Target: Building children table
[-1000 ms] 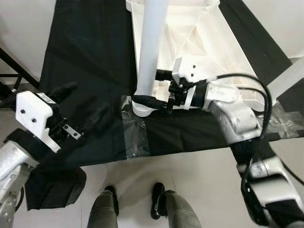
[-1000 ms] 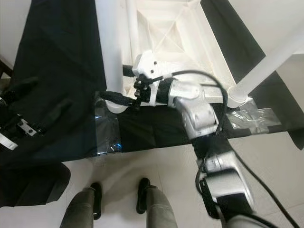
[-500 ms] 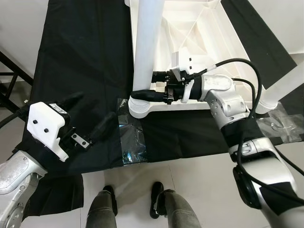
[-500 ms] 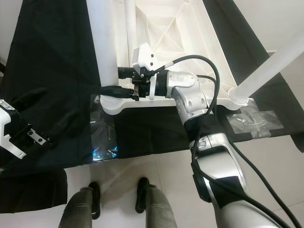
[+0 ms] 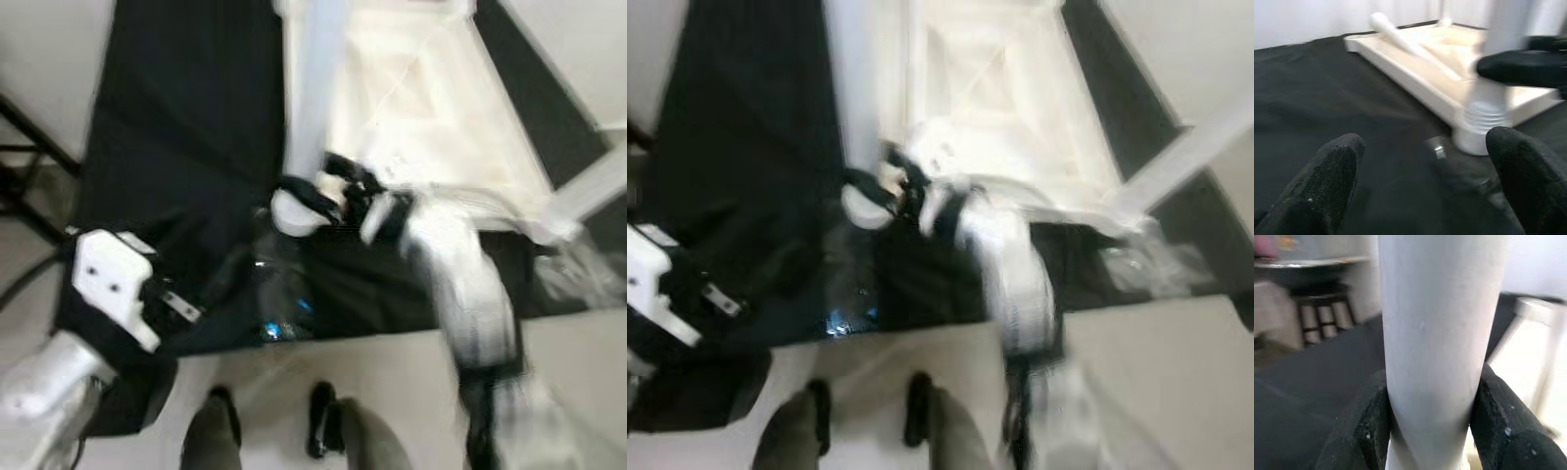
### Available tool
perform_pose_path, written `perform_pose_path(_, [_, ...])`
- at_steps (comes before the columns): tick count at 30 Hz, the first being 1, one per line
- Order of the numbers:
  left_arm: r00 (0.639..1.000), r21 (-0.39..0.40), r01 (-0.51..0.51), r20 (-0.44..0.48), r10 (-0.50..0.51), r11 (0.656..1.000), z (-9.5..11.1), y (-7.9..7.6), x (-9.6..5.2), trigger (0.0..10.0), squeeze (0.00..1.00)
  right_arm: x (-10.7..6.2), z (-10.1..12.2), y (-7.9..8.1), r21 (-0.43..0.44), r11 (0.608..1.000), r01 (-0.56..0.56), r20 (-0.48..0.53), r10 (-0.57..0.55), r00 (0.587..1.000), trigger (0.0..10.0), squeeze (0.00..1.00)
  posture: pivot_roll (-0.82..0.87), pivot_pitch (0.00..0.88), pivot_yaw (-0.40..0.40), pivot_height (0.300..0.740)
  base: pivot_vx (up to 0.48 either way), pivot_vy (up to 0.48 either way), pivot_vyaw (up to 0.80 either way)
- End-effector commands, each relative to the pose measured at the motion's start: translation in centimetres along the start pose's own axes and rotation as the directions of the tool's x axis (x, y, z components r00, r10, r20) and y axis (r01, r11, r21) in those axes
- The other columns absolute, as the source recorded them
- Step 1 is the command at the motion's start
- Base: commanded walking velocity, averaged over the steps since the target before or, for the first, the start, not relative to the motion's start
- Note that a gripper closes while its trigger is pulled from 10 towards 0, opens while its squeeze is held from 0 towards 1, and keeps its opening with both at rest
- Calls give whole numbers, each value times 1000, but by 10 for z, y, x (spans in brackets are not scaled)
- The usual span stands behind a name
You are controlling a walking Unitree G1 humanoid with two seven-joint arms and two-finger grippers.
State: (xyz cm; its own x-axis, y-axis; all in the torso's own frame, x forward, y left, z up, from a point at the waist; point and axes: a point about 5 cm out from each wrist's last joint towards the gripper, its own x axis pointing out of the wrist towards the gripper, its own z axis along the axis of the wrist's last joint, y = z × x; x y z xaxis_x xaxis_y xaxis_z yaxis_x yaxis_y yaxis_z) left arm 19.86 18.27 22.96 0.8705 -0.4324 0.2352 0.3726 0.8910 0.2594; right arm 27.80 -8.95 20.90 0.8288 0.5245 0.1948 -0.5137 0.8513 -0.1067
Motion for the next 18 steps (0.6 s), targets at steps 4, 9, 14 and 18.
perform_pose_path(4, [998,-41,-35,-54,33,999,-25,-8,0,10000,0,-18,-56,-30,-34,979,203,-311,-203,929,0,0,137,338,-126,740,0,0,0])
perform_pose_path(9, [995,-74,-59,-90,53,996,-42,-20,1,10000,0,-25,-56,-37,-72,970,231,-322,-242,915,157,0,127,333,-114,740,0,0,0])
perform_pose_path(14, [994,-98,-50,-103,40,994,-52,-31,4,10000,0,-33,-50,-50,-151,934,324,-347,-357,867,10000,0,119,328,-102,740,0,0,0])
perform_pose_path(18, [995,-92,-45,-97,36,995,-55,-35,7,10000,0,-27,-38,-55,-135,924,358,-294,-382,876,10000,1000,115,325,-101,740,0,0,0])
